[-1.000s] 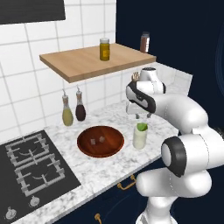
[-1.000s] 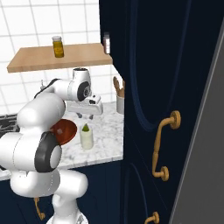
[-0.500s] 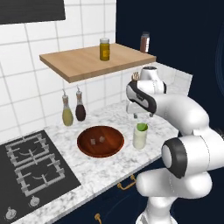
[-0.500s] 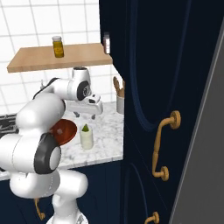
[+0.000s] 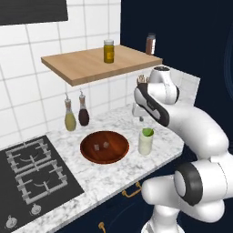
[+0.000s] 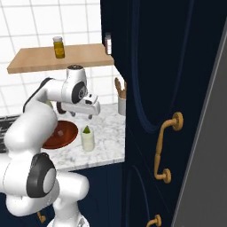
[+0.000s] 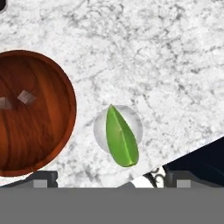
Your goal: Grab a lemon wedge from the fridge and one ice cube from the ice bowl, and put them in the glass of lemonade.
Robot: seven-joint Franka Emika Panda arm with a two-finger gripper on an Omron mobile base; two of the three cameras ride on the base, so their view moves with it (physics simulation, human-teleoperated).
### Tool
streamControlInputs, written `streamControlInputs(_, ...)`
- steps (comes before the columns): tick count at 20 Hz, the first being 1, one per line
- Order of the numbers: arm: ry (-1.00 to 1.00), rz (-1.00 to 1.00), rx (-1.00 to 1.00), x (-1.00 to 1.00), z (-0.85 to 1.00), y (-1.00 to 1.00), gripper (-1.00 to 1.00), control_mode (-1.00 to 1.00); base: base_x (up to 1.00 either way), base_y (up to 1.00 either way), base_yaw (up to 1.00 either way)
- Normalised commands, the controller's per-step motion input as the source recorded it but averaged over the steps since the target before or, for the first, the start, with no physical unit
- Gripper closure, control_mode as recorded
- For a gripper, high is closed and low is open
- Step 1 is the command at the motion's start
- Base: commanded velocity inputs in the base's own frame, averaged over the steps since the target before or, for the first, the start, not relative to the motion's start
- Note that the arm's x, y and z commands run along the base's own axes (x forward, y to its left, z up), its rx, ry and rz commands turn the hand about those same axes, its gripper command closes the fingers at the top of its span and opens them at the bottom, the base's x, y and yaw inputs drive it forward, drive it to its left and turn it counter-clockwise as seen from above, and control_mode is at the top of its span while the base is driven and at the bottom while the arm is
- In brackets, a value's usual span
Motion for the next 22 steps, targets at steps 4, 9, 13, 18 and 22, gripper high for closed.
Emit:
streamControlInputs(4,-0.05,0.08,0.00,-0.25,0.13,0.51,-1.00,-1.00,0.00,0.00,0.00)
streamControlInputs(9,0.00,0.04,0.00,-0.14,0.00,0.73,-1.00,-1.00,0.00,0.00,0.00)
streamControlInputs(13,0.14,0.07,-0.04,0.20,-0.17,0.79,-1.00,-1.00,0.00,0.00,0.00)
streamControlInputs(18,0.38,0.06,-0.21,0.93,-0.80,0.98,-1.00,-1.00,0.00,0.00,0.00)
streamControlInputs(22,0.20,0.15,-0.06,0.83,-0.99,0.24,-1.00,-1.00,0.00,0.00,0.00)
